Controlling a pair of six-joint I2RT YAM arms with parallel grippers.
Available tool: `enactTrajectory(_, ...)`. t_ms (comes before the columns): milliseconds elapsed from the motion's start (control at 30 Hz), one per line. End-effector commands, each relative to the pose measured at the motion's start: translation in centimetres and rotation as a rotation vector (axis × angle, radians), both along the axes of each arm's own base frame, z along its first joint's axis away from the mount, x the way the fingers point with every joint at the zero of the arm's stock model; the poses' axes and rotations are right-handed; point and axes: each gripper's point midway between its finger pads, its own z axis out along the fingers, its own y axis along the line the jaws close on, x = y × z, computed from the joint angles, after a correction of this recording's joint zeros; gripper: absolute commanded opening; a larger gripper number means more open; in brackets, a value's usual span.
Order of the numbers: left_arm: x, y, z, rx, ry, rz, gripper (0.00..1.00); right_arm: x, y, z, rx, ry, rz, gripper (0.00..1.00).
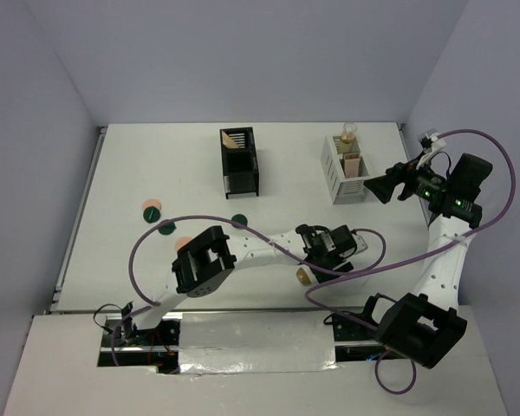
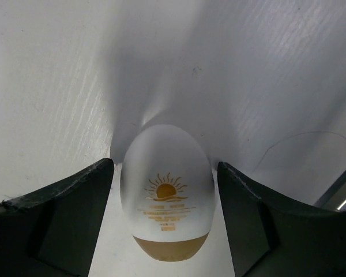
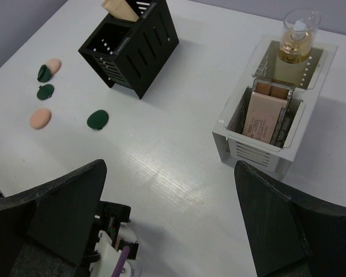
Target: Organize the makeup
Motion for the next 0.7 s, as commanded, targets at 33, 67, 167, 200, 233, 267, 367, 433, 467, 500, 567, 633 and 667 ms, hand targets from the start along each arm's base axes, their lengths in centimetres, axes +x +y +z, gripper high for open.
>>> enactTrajectory(33,-0.2,0.6,-1.2,0.067,-0.026,-0.002,0.83,-0.4,0.4,1.0,-0.001,-0.03,0.021,1.0)
enactTrajectory(67,-0.3,0.9,-1.4,0.077,-0.028,0.0,0.82,-0.3,0.4,1.0,0.0,-0.03,0.021,1.0)
enactTrajectory(167,-0.2,1.3,-1.4,0.088,-0.037,0.007,0.73,-0.3,0.4,0.9,0.006,-0.028,0.024,1.0)
enactTrajectory(200,-0.2,1.7,-1.7,0.106,-0.037,0.011,0.64,-0.3,0.4,0.9,0.004,-0.028,0.021,1.0)
enactTrajectory(233,-0.2,1.8,-1.7,0.112,-0.036,0.014,0.6,-0.3,0.3,0.9,0.002,-0.03,0.022,1.0)
enactTrajectory(267,-0.4,2.0,-1.9,0.12,-0.032,0.012,0.52,-0.3,0.4,0.8,0.002,-0.026,0.023,1.0)
enactTrajectory(367,-0.4,2.6,-2.0,0.125,-0.034,0.025,0.35,-0.3,0.3,0.6,-0.006,-0.023,0.021,0.99)
enactTrajectory(433,-0.2,2.8,-1.3,0.109,-0.054,0.046,0.27,-0.3,0.2,0.6,-0.013,-0.025,0.02,1.0)
enactTrajectory(467,0.1,2.9,-0.8,0.099,-0.062,0.055,0.21,-0.3,0.3,0.6,-0.012,-0.026,0.023,1.0)
enactTrajectory(500,0.2,2.8,0.4,0.074,-0.072,0.064,0.2,-0.4,0.3,0.6,-0.013,-0.027,0.025,0.99)
enactTrajectory(567,1.0,3.2,1.2,0.041,-0.074,0.098,0.12,-0.4,0.3,0.6,-0.015,-0.031,0.027,1.0)
enactTrajectory(633,2.1,4.1,2.8,0.002,-0.076,0.145,0.09,-0.5,0.6,0.8,-0.012,-0.037,0.045,0.98)
enactTrajectory(667,2.7,4.2,4.2,-0.034,-0.084,0.162,0.05,-0.5,0.6,0.9,-0.012,-0.04,0.049,0.96)
